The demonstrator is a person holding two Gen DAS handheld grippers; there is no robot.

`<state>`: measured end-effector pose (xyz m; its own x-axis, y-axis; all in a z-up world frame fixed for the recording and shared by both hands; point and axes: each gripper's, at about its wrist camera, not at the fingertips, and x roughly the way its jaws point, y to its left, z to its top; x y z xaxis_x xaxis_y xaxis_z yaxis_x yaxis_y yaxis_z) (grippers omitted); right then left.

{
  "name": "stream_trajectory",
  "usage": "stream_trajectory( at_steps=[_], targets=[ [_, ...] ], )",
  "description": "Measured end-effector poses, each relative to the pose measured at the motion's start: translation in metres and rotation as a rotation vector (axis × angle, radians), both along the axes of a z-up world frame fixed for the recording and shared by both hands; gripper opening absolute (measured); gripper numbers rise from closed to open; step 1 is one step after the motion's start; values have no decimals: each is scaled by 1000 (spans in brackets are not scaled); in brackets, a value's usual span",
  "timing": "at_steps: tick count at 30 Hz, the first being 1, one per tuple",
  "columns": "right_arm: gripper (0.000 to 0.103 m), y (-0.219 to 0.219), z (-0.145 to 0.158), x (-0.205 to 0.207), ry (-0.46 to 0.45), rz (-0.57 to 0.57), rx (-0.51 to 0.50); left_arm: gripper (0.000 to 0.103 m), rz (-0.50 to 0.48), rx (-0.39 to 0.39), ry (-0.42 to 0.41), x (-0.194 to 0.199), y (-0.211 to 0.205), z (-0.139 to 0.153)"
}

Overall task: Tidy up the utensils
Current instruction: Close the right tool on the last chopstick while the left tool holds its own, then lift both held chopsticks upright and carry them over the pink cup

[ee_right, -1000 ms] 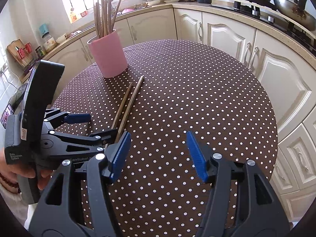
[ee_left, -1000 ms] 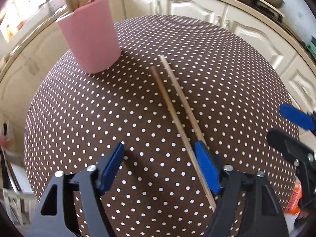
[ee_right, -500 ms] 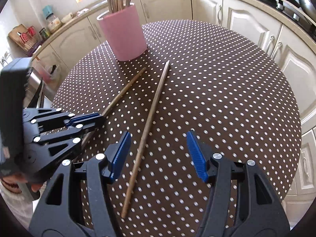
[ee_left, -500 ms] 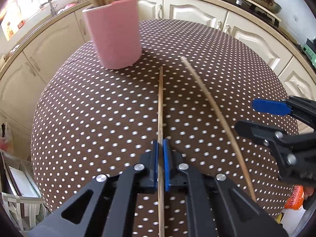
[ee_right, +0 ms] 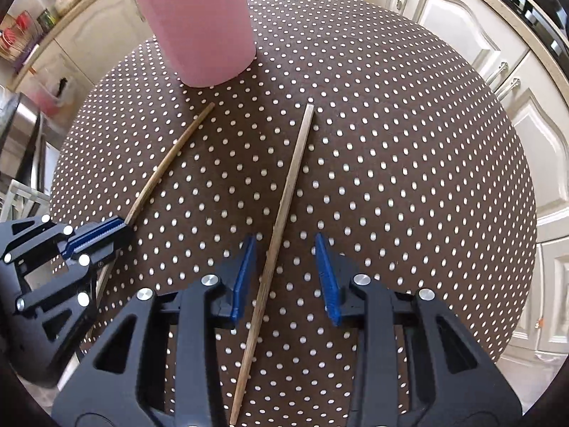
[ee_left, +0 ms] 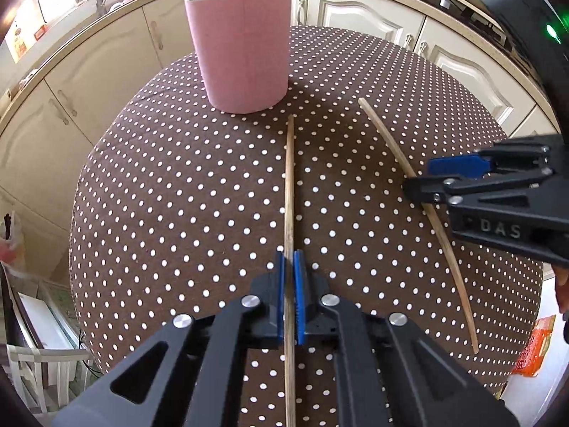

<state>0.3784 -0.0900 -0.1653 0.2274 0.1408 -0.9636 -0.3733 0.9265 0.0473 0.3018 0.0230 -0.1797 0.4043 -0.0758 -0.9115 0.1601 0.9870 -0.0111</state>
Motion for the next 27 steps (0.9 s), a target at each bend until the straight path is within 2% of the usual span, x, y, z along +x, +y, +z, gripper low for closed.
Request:
stream_trajectory(
  at_steps=[7,9,13,21,27],
  targets=[
    [24,20,-2,20,63,49,-77,6,-34,23,50,16,-10,2],
    [12,27,-2,21,60,63,-76,6,-35,17,69,20,-11,2],
    [10,33,-1,9,23,74,-68,6,-55,33,87,29,-18,2],
    [6,-3,4,-35,-76,47,82,5,-28,-43,-5,13,-4,3],
    [6,-29,32,-69,-233,18,206,5,1,-121,-162,-7,13,23]
  ],
)
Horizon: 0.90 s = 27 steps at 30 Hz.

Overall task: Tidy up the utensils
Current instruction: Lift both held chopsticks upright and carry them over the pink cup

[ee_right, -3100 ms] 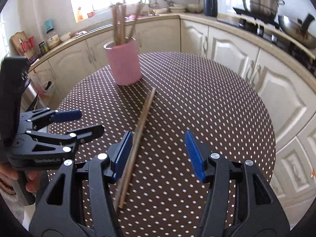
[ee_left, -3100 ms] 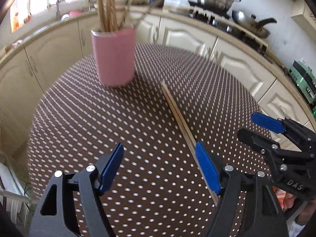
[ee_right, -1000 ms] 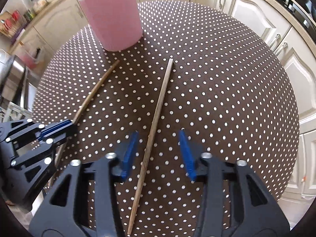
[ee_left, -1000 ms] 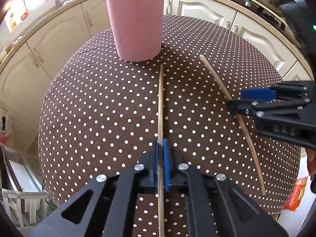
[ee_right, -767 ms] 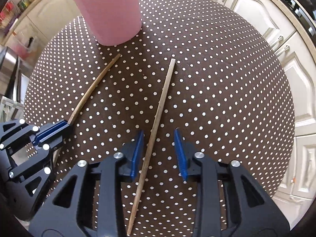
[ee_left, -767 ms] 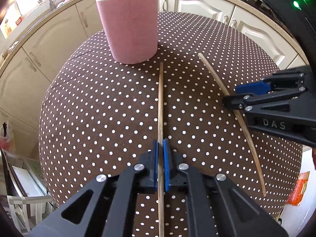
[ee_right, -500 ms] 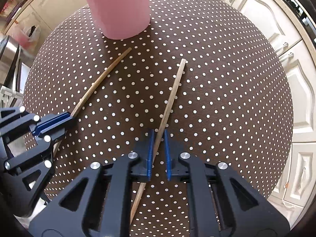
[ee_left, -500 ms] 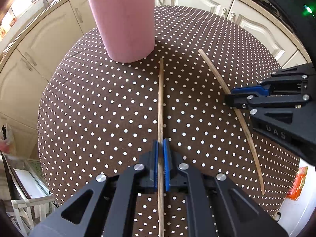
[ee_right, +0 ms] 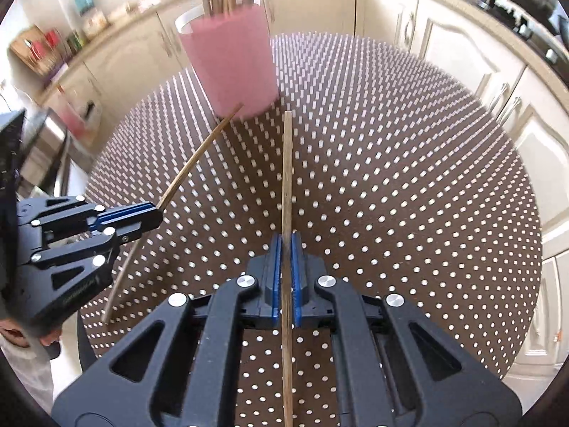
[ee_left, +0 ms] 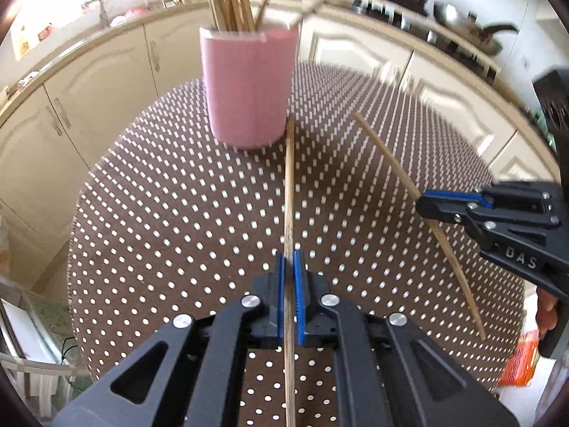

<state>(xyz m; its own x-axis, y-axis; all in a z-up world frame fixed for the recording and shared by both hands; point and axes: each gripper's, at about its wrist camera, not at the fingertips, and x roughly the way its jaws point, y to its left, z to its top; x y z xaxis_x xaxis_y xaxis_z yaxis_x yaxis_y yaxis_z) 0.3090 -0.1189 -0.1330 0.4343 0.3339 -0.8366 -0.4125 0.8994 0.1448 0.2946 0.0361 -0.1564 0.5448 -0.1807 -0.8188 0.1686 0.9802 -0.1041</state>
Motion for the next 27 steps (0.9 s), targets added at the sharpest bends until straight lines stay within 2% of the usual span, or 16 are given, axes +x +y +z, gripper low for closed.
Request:
stream_trajectory(
  at_steps=[5,12,19,27],
  targets=[
    [6,-17,20,-36,-121,-3,76,5,20,-49,-155,-22,11,27],
    [6,-26,49,-64,-217,4,216,5,60,-124,-326,-52,28,58],
    [6,-5,82,-70,-347,16,291,6,86,-178,-462,-69,35,85],
    [6,5,101,-72,-442,24,340,6,120,-214,-555,-74,43,104]
  ],
)
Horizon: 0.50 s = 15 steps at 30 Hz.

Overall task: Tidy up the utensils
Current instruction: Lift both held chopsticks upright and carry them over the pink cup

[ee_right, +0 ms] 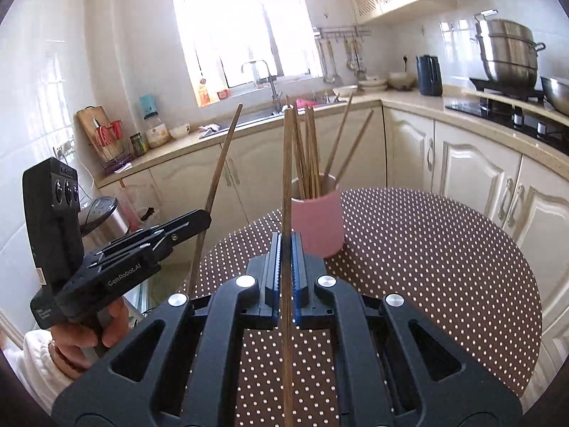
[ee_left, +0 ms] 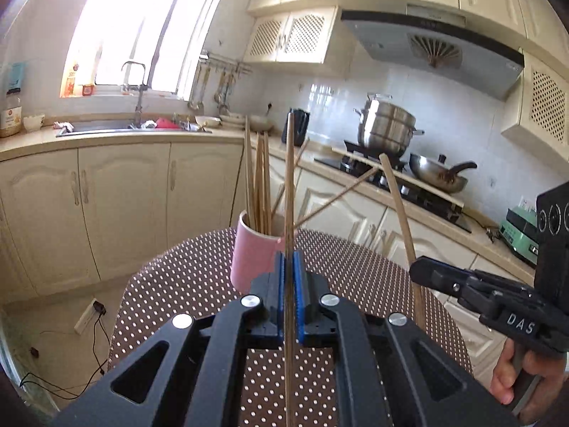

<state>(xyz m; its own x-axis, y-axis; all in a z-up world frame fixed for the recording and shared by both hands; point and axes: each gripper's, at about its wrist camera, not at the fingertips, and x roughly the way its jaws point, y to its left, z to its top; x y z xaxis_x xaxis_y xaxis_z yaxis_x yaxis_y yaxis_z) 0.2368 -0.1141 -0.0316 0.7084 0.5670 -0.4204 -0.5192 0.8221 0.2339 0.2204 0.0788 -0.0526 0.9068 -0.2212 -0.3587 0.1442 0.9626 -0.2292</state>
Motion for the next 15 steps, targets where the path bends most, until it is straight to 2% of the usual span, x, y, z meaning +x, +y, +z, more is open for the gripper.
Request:
stream_trajectory(
  at_steps=[15],
  targets=[
    [6,11,25,6,-149,-6,84,6,24,-38,-118,12,9,24]
  ],
)
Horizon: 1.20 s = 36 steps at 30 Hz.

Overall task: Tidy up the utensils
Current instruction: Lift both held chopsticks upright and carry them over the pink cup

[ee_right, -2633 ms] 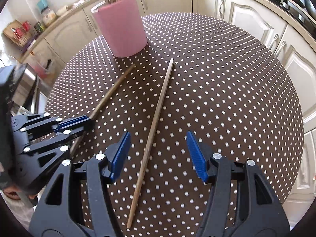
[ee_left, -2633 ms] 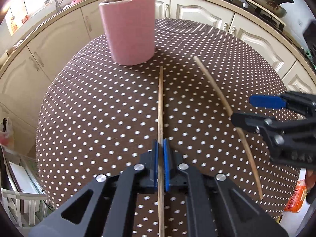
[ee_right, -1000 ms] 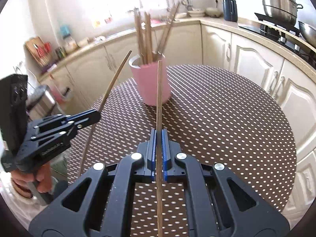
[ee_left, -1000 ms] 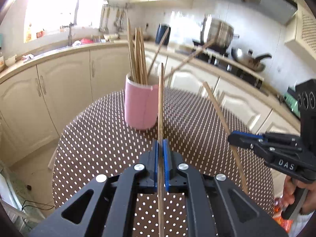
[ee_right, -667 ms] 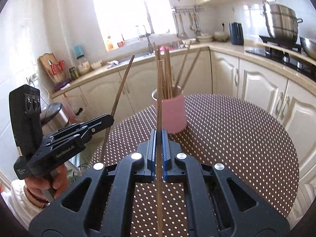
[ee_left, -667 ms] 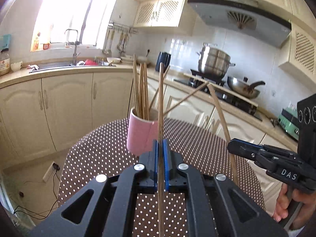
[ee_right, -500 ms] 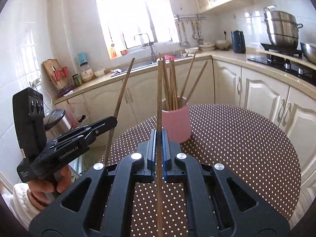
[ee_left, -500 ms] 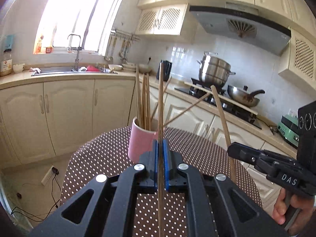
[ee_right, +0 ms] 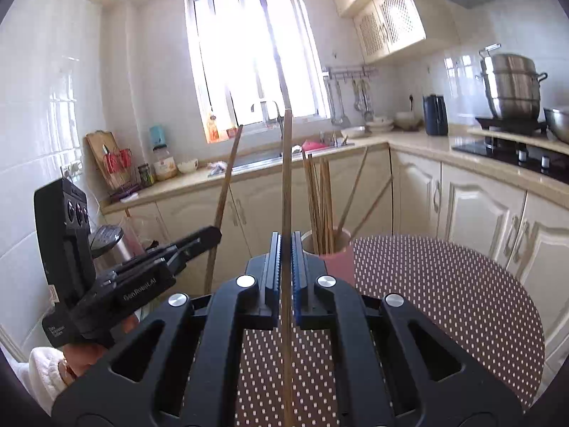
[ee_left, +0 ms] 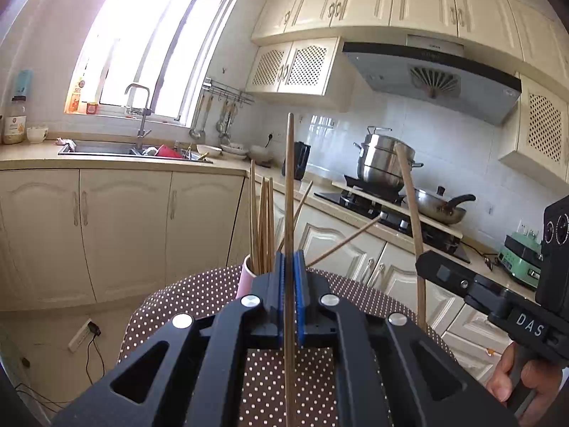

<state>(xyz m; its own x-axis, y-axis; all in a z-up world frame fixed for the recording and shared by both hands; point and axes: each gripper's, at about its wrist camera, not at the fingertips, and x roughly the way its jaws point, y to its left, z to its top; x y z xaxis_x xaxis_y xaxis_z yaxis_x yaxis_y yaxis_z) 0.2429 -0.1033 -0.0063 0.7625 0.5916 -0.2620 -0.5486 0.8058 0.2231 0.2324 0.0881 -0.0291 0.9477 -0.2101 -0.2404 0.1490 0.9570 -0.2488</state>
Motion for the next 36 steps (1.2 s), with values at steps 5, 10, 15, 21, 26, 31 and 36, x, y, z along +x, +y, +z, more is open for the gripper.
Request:
stream_trajectory(
  at_steps=[5,10,15,21,26,31,36],
  targets=[
    [6,5,7,9,-53,-15,40,6,5,-5,-36,9,2,8],
    [6,7,14,20,-116,-42,80,6,14,-30,-83,23,9,15],
    [6,7,19,41,-162,-81,144,6,21,-63,-110,47,9,15],
    [6,17,21,70,-234,-134,179,6,20,-134,-141,86,14,16],
    [6,31,16,98,-297,-196,173,6,36,-145,-170,118,14,17],
    [6,43,7,122,-323,-212,164,6,71,-154,-169,150,18,7],
    [6,54,-3,133,-336,-208,134,6,96,-140,-167,174,18,-4]
  ],
)
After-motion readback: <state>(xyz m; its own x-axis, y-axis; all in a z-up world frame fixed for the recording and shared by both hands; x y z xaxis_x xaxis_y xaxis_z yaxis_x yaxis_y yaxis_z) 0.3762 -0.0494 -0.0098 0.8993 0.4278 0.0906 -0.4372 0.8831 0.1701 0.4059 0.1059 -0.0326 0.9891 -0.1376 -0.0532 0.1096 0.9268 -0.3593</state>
